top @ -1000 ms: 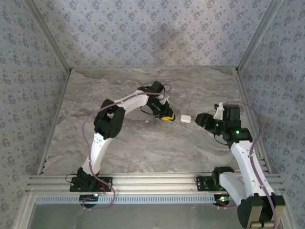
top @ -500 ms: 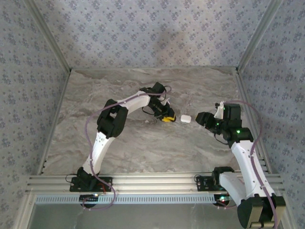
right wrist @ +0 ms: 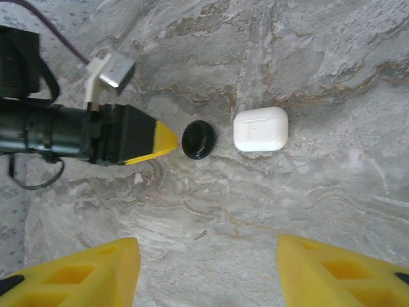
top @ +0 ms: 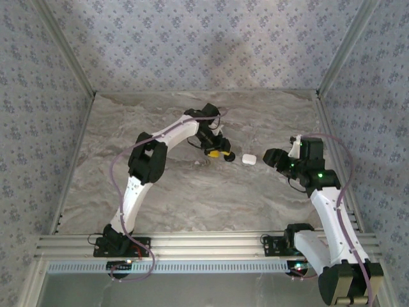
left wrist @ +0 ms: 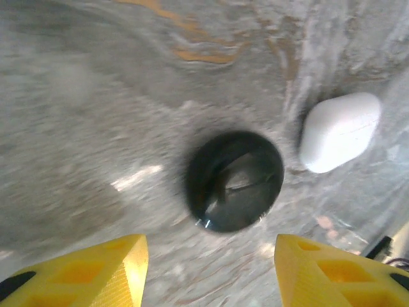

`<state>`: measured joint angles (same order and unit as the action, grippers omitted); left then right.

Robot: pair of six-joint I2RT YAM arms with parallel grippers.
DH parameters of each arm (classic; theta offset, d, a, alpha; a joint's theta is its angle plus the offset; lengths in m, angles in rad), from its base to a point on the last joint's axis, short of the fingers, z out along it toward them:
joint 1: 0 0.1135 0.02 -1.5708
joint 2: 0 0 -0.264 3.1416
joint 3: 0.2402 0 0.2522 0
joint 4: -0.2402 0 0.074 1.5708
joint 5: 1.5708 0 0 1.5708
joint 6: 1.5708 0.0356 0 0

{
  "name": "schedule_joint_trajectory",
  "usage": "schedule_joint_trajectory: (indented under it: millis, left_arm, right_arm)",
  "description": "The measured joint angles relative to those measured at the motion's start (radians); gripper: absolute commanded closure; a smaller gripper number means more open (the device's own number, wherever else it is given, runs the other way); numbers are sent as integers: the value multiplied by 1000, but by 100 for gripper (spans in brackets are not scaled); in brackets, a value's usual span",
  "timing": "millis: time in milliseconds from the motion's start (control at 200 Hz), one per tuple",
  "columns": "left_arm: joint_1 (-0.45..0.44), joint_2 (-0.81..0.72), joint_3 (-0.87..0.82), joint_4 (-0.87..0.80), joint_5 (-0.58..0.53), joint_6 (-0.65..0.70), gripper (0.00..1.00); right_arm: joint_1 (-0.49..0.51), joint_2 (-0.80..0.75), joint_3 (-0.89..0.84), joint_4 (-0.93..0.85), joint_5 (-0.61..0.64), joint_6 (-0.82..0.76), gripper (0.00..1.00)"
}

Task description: Insert the wireless bluetooth earbuds into the charging case

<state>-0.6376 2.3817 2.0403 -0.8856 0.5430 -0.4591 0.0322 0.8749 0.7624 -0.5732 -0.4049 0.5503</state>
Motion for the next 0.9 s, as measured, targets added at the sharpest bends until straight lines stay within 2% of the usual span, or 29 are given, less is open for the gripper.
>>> schedule_joint_trajectory:
  millis: [110,235,250,260,275,320,360,375,500,605,750,899]
  left_arm:
    - [24,-99,-61,-29,-98,40,42]
    - [74,-324,-218,-16,-238,89,34]
    - [84,-358,-243,-11,-256,92,31]
    - [91,-387,-264,-4,-270,98,30]
    - [100,-420,-294,8,-288,100,28]
    - [138,-538,-384,43,-341,116,19]
    - [182,-652,-481,94,-393,131,3]
    - [197,-687,-514,112,-410,125,1]
    - [353,-979,-800,308,-566,182,0]
    - [413,-1119,-1021,502,-685,259,1]
    - [464,-1161,-1299,783,-772,362,0]
    - [519,-1138,-1533,1051,-804,420,0]
  right_arm:
    - [0,39,3,6,27,-34,30]
    - [-1,91,-11,79,98,-92,20]
    - [-2,95,-15,92,108,-95,17]
    - [-2,100,-20,101,116,-100,6]
    - [-2,103,-25,115,126,-111,1]
    - [-5,117,-49,164,161,-135,0]
    - [-8,130,-75,209,189,-160,0]
    - [-9,133,-84,228,199,-170,0]
    - [-23,193,-165,381,274,-263,0]
    - [-33,254,-209,498,312,-349,0]
    - [-44,317,-249,656,341,-447,0]
    - [-54,358,-307,830,347,-490,0]
